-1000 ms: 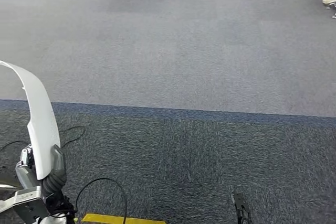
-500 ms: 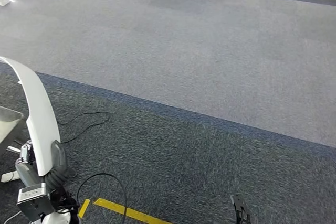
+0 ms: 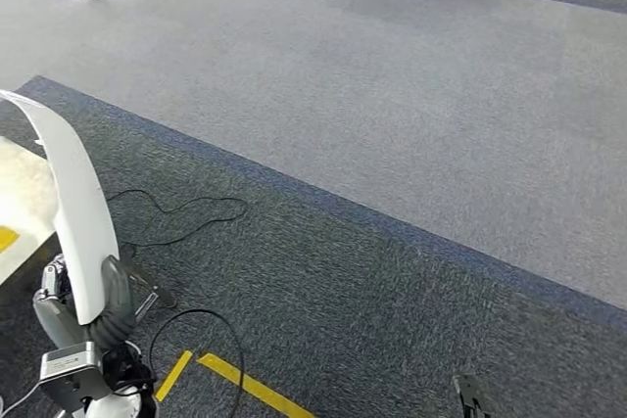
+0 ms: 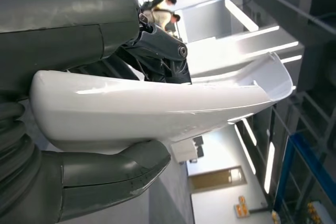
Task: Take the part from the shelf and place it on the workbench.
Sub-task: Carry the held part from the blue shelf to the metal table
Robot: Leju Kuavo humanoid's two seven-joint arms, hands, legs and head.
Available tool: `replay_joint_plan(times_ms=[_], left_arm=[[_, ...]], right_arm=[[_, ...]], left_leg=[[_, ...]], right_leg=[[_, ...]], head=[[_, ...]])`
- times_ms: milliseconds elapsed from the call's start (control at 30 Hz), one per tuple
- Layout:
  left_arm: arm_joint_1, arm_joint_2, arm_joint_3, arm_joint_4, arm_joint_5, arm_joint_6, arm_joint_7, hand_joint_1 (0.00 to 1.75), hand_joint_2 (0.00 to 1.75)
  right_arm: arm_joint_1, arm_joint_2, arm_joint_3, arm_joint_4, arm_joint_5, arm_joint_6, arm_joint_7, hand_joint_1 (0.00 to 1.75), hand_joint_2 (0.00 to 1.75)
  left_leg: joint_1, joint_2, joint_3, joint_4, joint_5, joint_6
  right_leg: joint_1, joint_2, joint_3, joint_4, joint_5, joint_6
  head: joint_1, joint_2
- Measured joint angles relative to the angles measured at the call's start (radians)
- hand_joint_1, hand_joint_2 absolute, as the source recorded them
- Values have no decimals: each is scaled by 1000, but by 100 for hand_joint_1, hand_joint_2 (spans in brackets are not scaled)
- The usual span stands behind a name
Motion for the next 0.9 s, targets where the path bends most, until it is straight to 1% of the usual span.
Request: replay_joint_plan(times_ms=[33,67,100,133,167,200,233,267,300,333,367,400,433,467,500,533,567,600,633,667,700,733,767,800,833,867,900], left_arm=[[0,0,1,-2,-2,0,0,175,175],[1,0,2,-4,-4,0,0,175,175],[1,0,4,-7,-6,0,0,175,175],[1,-1,5,-11,-8,0,0,175,175],[2,-1,5,-15,-9,0,0,175,175],[2,-1,5,-21,-11,0,0,175,175],[1,-2,5,-27,-12,0,0,175,175],[1,-2,4,-33,-14,0,0,175,175],[1,-3,3,-38,-15,0,0,175,175],[1,-3,3,-42,-16,0,0,175,175],[2,-3,3,-46,-17,0,0,175,175],[2,-4,3,-50,-18,0,0,175,175],[2,-5,3,-53,-18,0,0,175,175],[1,-5,2,-56,-19,0,0,175,175],[1,-6,2,-57,-21,0,0,175,175],[1,-6,2,-57,-23,0,0,175,175],[1,-6,2,-57,-26,-1,0,175,175],[1,-6,2,-57,-30,-1,0,175,175],[2,-7,2,-57,-35,-1,0,175,175],[2,-7,3,-58,-41,-1,0,175,175],[2,-8,3,-60,-47,-1,0,175,175],[2,-8,4,-63,-53,-1,0,175,175],[3,-9,5,-67,-58,-1,0,175,175],[4,-9,6,-72,-61,-1,0,175,175],[6,-9,8,-78,-65,-1,0,175,175],[9,-9,12,-85,-70,-1,0,175,175],[12,-9,16,-92,-75,-1,0,175,175]], right_arm=[[4,-2,0,-1,-3,0,0,0,175],[7,-3,0,-1,-7,2,0,0,175],[9,-5,0,-1,-9,3,0,0,175],[11,-6,0,-1,-11,6,0,0,175],[11,-6,0,-1,-13,8,0,0,175],[11,-6,0,-2,-15,11,0,0,175],[12,-7,1,-2,-18,12,0,0,175],[12,-8,1,-2,-19,14,0,0,175],[12,-10,2,-3,-21,14,0,0,175],[11,-11,3,-3,-22,15,0,0,175],[10,-12,4,-4,-22,15,0,0,175],[8,-13,6,-4,-22,15,0,0,175],[8,-15,6,-4,-22,15,0,0,175],[8,-16,7,-5,-22,15,0,0,175],[10,-17,7,-5,-22,16,0,0,175],[13,-18,7,-5,-23,16,0,0,175],[16,-18,8,-5,-23,16,0,0,175],[18,-19,8,-5,-24,16,0,0,175],[19,-21,9,-5,-26,16,0,0,175],[20,-23,11,-5,-27,16,0,0,175],[20,-24,14,-5,-28,16,0,0,175],[21,-26,18,-5,-29,16,0,0,175],[21,-27,21,-5,-29,17,0,0,175],[22,-28,24,-5,-29,19,0,0,175],[22,-29,27,-5,-29,22,1,0,175],[23,-29,31,-5,-29,25,0,0,175],[23,-30,36,-5,-29,28,-1,0,175]], left_leg=[[3,17,-32,66,-29,-4],[6,27,-56,116,-45,-8],[9,33,-64,133,-42,-11],[11,38,-54,112,-20,-12],[12,49,-24,54,15,-11],[10,71,14,-17,46,-9],[5,93,46,-79,67,-4],[0,110,66,-121,77,1],[-4,117,73,-137,74,6],[-8,110,72,-140,72,11],[-6,99,72,-142,73,17],[-4,88,74,-146,74,23],[-1,77,76,-150,76,29],[2,66,79,-153,77,35],[3,55,80,-154,77,39],[3,43,80,-153,76,42],[3,29,80,-153,76,43],[2,14,81,-153,76,44],[2,-1,83,-153,75,43],[3,-16,85,-152,74,41],[4,-29,87,-151,72,39],[3,-42,87,-148,69,35],[3,-53,85,-145,68,30],[4,-63,81,-144,69,24],[5,-74,77,-143,70,19],[6,-83,74,-144,72,13],[6,-76,72,-140,69,8]], right_leg=[[1,-17,2,0,-3,-3],[2,-33,5,0,-6,-3],[2,-48,7,0,-9,-2],[2,-62,11,1,-12,0],[2,-74,16,1,-16,2],[3,-86,21,0,-20,6],[5,-96,25,1,-24,11],[7,-106,29,2,-28,17],[8,-117,31,2,-31,22],[10,-128,33,1,-34,28],[8,-135,37,0,-38,33],[7,-123,37,5,-46,40],[5,-99,30,26,-62,44],[4,-70,10,69,-86,48],[3,-41,-21,132,-116,49],[3,-28,-59,205,-145,49],[3,-23,-94,264,-161,49],[3,-21,-117,292,-158,48],[3,-20,-121,282,-134,47],[2,-14,-105,231,-94,46],[0,4,-79,160,-52,44],[-3,27,-52,94,-24,42],[-4,47,-30,47,-8,40],[-5,60,-19,24,-6,38],[-4,59,-13,20,-10,34],[-4,48,-10,19,-10,29],[-4,37,-8,16,-9,24]], head=[[-1,0],[-1,0],[-1,0],[-1,0],[-1,0],[-1,0],[-2,0],[-1,0],[0,0],[0,0],[1,0],[2,0],[5,0],[8,0],[11,0],[13,0],[14,0],[14,0],[14,0],[14,0],[14,0],[14,0],[14,0],[13,0],[13,0],[13,0],[12,0]])
